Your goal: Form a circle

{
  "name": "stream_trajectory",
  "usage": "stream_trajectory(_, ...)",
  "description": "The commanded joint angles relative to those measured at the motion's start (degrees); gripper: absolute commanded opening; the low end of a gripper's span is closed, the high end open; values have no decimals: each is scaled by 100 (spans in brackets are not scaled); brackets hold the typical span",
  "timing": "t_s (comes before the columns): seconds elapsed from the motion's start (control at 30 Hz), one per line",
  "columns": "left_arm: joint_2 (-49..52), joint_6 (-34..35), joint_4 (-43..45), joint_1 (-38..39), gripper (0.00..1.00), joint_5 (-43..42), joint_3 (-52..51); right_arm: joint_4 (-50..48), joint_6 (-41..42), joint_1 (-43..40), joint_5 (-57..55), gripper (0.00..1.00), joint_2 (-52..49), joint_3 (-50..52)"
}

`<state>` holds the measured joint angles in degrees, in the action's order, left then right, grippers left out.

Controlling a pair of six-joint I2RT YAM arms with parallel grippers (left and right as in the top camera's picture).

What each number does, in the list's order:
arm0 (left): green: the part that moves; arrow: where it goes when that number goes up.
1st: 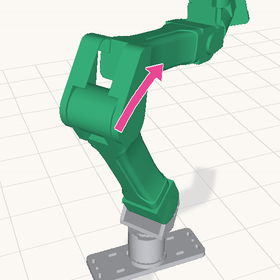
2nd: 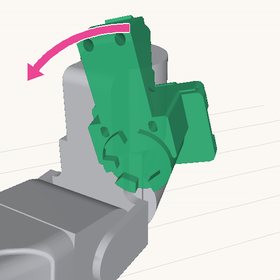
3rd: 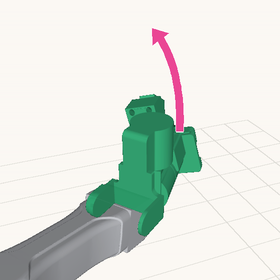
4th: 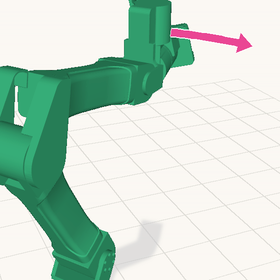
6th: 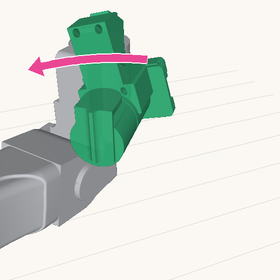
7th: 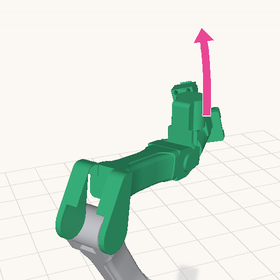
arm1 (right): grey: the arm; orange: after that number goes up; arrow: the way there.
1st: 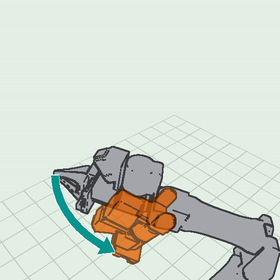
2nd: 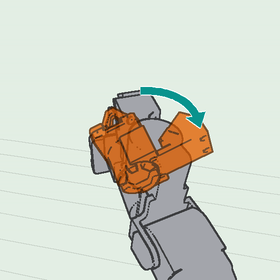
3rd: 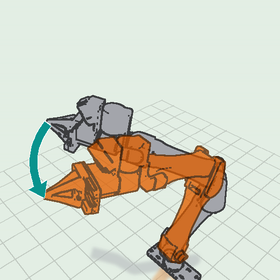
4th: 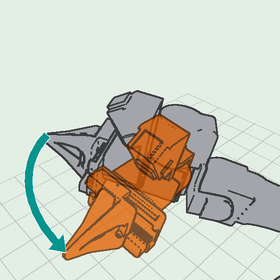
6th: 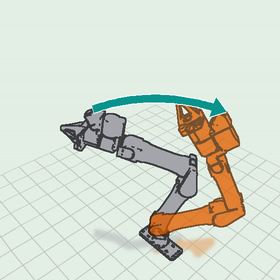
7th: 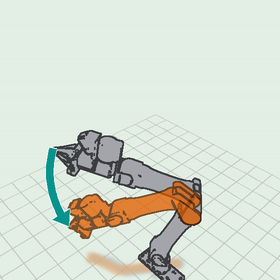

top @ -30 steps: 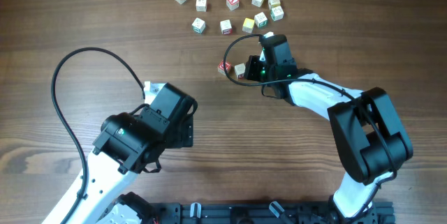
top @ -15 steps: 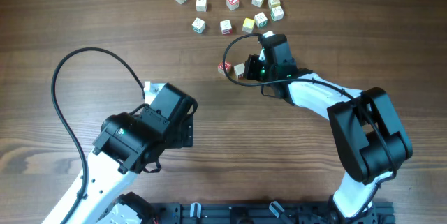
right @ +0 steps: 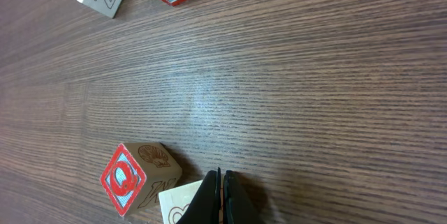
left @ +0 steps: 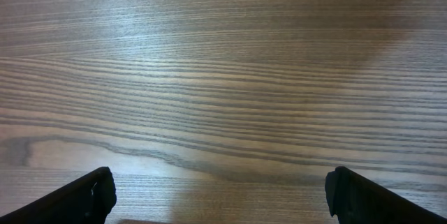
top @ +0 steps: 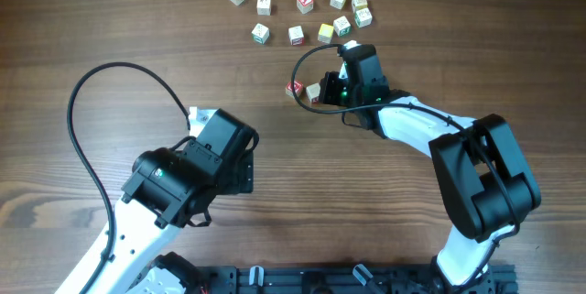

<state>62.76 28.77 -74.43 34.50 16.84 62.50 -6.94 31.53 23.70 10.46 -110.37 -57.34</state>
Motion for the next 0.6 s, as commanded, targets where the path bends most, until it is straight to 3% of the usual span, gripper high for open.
stream_trajectory(0.0,-42,13,2,-26,100,74,-24,-79,-155,24,146,4,-103,68)
stream_trajectory(0.57,-42,11,2,-26,100,74,-24,-9,-140,24,144,4,-103,68)
